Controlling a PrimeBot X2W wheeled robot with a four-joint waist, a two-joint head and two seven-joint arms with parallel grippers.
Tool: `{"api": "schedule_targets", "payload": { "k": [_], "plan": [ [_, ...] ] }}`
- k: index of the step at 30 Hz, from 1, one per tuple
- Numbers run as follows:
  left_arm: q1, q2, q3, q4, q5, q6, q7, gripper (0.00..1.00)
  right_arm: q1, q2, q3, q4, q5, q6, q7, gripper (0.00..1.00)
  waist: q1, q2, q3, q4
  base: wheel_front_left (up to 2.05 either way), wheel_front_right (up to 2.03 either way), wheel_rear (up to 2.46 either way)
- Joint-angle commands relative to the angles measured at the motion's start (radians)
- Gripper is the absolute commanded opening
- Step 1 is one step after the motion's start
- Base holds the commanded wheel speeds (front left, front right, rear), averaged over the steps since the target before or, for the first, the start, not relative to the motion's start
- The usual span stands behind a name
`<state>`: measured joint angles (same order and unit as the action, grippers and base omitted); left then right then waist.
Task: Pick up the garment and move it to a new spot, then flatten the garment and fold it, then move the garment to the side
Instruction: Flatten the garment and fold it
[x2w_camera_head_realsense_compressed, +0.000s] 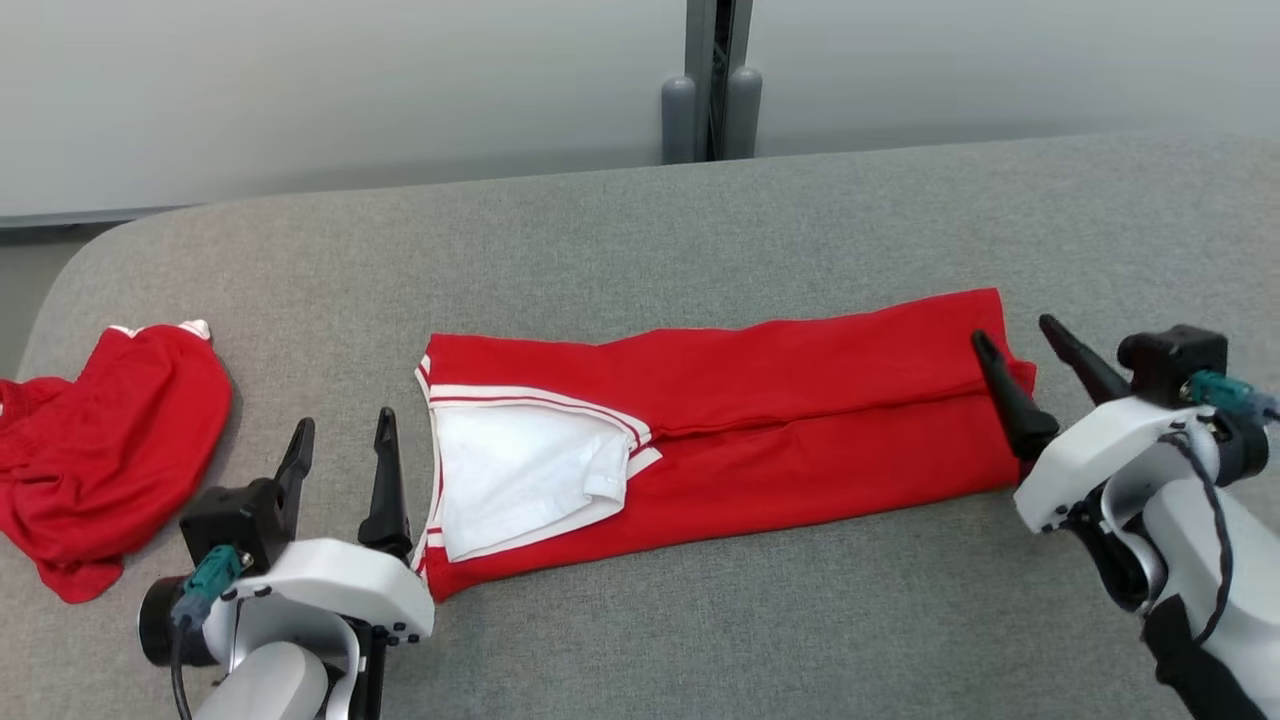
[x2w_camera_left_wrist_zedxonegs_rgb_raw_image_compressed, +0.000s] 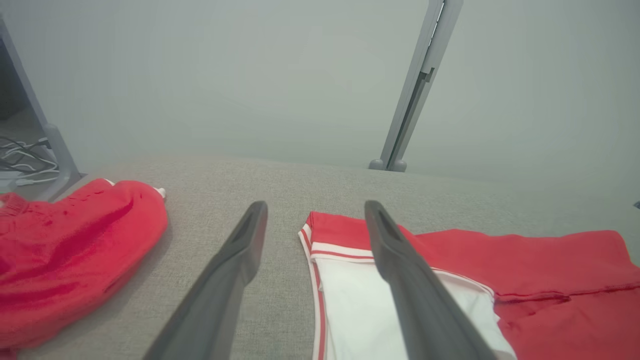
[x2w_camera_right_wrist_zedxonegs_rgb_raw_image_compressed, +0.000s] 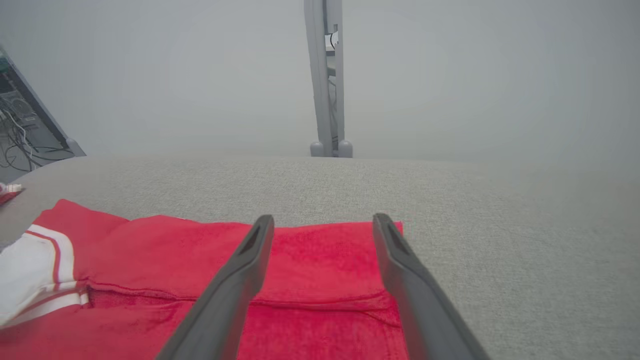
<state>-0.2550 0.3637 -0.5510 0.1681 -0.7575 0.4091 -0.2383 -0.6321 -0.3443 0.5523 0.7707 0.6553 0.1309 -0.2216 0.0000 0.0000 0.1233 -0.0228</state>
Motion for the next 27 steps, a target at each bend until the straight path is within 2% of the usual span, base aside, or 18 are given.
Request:
{"api": "schedule_targets", "payload": {
  "k": [1,6,9,15,21,27],
  "plan": [
    [0.031,-0.002,0.002,-0.001,0.009,0.008,-0.009,1.00,0.039,0.010,-0.012,-0.010,-0.036,0.000,-0.023,1.00,0.0000,0.0000,-0.036,-0.016,0.00,0.00,0.00],
    [0.085,-0.017,0.018,-0.018,0.029,0.029,-0.021,1.00,0.111,0.054,-0.069,-0.048,-0.110,0.000,-0.043,1.00,0.0000,0.0000,-0.068,-0.029,0.00,0.00,0.00],
    [0.128,-0.036,0.039,-0.038,0.054,0.026,-0.026,1.00,0.185,0.090,-0.126,-0.099,-0.156,0.000,-0.044,1.00,0.0000,0.0000,-0.081,-0.032,0.00,0.00,0.00],
    [0.222,-0.092,0.062,-0.078,0.158,-0.005,-0.027,1.00,0.342,0.128,-0.210,-0.211,-0.251,0.000,-0.045,1.00,0.0000,0.0000,-0.115,-0.028,0.00,0.00,0.00],
    [0.301,-0.164,0.128,-0.119,0.278,-0.025,-0.027,1.00,0.452,0.158,-0.315,-0.315,-0.370,0.000,-0.045,1.00,0.0000,0.0000,-0.135,-0.021,0.00,0.00,0.00],
    [0.360,-0.222,0.206,-0.130,0.385,-0.085,-0.027,1.00,0.565,0.208,-0.417,-0.475,-0.425,0.000,-0.044,1.00,0.0000,0.0000,-0.156,-0.012,0.00,0.00,0.00]
  ]
}}
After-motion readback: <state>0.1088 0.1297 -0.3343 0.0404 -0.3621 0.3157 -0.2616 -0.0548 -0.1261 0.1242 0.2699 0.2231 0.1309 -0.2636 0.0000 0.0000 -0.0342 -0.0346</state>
